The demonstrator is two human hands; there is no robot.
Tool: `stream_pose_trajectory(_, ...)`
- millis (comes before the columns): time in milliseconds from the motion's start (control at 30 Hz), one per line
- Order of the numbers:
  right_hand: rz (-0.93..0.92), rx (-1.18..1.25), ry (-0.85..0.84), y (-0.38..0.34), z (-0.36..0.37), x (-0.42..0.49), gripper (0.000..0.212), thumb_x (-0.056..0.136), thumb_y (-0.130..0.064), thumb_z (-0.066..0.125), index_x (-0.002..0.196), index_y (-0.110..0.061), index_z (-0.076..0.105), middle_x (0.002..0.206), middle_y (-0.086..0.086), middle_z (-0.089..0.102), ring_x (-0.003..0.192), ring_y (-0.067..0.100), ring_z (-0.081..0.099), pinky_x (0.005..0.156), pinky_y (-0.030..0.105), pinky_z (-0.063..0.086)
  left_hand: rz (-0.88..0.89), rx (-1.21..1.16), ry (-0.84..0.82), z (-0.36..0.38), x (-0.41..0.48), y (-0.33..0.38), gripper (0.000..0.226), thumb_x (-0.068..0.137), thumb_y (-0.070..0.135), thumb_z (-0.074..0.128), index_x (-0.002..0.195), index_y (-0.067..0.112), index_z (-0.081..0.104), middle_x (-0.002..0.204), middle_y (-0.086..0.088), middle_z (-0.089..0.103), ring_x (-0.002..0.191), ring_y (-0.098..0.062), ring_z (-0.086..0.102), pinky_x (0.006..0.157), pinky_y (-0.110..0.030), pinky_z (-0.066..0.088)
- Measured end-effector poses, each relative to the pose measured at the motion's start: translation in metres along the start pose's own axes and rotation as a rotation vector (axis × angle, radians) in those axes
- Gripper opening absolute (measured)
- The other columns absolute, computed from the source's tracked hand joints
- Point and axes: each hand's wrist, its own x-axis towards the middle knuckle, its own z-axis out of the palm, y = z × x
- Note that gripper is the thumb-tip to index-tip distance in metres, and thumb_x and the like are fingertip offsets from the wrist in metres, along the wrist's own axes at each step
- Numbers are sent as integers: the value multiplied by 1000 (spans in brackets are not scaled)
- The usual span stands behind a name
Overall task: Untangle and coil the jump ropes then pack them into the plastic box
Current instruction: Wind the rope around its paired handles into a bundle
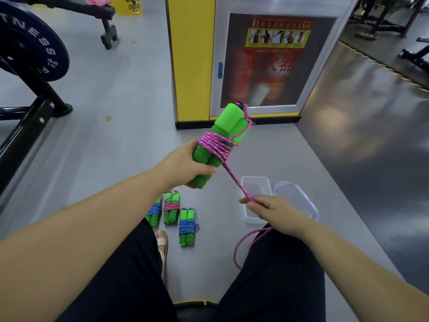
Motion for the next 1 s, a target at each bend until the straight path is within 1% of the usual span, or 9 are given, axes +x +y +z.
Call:
stream_pose_trajectory(100, -171, -463, 91, -13, -5, -6, 25, 96, -41, 40, 104, -25, 57, 79, -12, 56, 74, 8, 51, 70, 22, 39, -30, 165, 92, -6, 11, -12, 46, 77, 18, 73, 117, 22, 51, 96, -6, 64, 84, -25, 65, 69, -43, 59)
stream_pose_trajectory(200, -377, -877, 277, -31, -21, -4, 32, 97, -42, 35, 105, -23, 60, 89, -5, 63, 83, 17, 58, 64, 28, 36, -42, 605, 147, -7, 12, -20, 44, 80, 29, 69, 119, 22, 49, 93, -2, 62, 79, -23, 62, 68, -33, 52)
stream_pose_trajectory(300, -647, -957, 373, -52, -39, 1, 40, 87, -45, 38, 83, -21, 71, 69, -4, 66, 59, 19, 63, 43, 24, 32, 35, 1085, 107, 6, 6, -21, 38, 86, 30, 59, 122, 27, 47, 97, 0, 63, 78, -21, 54, 62, -28, 40)
stream_pose_trajectory(433, -692, -889, 301, -78, -66, 13, 33, 82, -49, 49, 88, -26, 72, 79, -9, 67, 75, 16, 63, 50, 22, 29, 306, 1359, -11, 34, -4, -6, 35, 93, 20, 50, 125, 33, 42, 96, 2, 61, 86, -24, 60, 61, -30, 38)
stream_pose_trajectory(600, -387, -409, 6, -74, -80, 25, 7, 83, -32, 64, 80, -30, 70, 65, -27, 62, 69, -11, 55, 64, 7, 40, 553, 1306, -49, 31, -11, 15, 48, 94, 36, 51, 137, 38, 31, 111, 4, 59, 99, -23, 58, 64, -28, 39)
stream_pose_trajectory(733, -31, 297, 62, -41, -61, 20, 37, 92, -10, 52, 62, -21, 71, 53, -13, 62, 49, -5, 56, 51, 9, 45, 523, 956, -12, 20, -18, 14, 52, 87, 46, 59, 134, 43, 37, 117, 13, 62, 104, -16, 58, 72, -27, 45)
stream_pose_trajectory(833, 142, 257, 74, -18, -30, 11, 18, 95, -12, 49, 95, -8, 66, 61, -8, 46, 52, 5, 41, 49, 17, 33, 405, 799, 27, 20, -20, 8, 60, 83, 46, 64, 137, 39, 36, 112, 8, 65, 99, -19, 60, 72, -25, 43)
stream_pose_trajectory(900, 93, 301, 41, -6, -13, 10, 26, 99, -25, 41, 100, -13, 64, 59, -3, 30, 51, 10, 26, 48, 21, 22, 301, 690, 60, 18, -16, 2, 64, 82, 44, 66, 138, 35, 36, 108, 4, 66, 93, -20, 60, 73, -27, 44)
stream_pose_trajectory(1000, 69, 140, 82, 0, -4, 5, 28, 99, -34, 38, 96, -27, 65, 57, -8, 36, 52, 9, 32, 53, 17, 31, 157, 546, 84, 13, -8, -10, 59, 80, 39, 69, 132, 30, 43, 99, 4, 63, 89, -18, 60, 77, -30, 48)
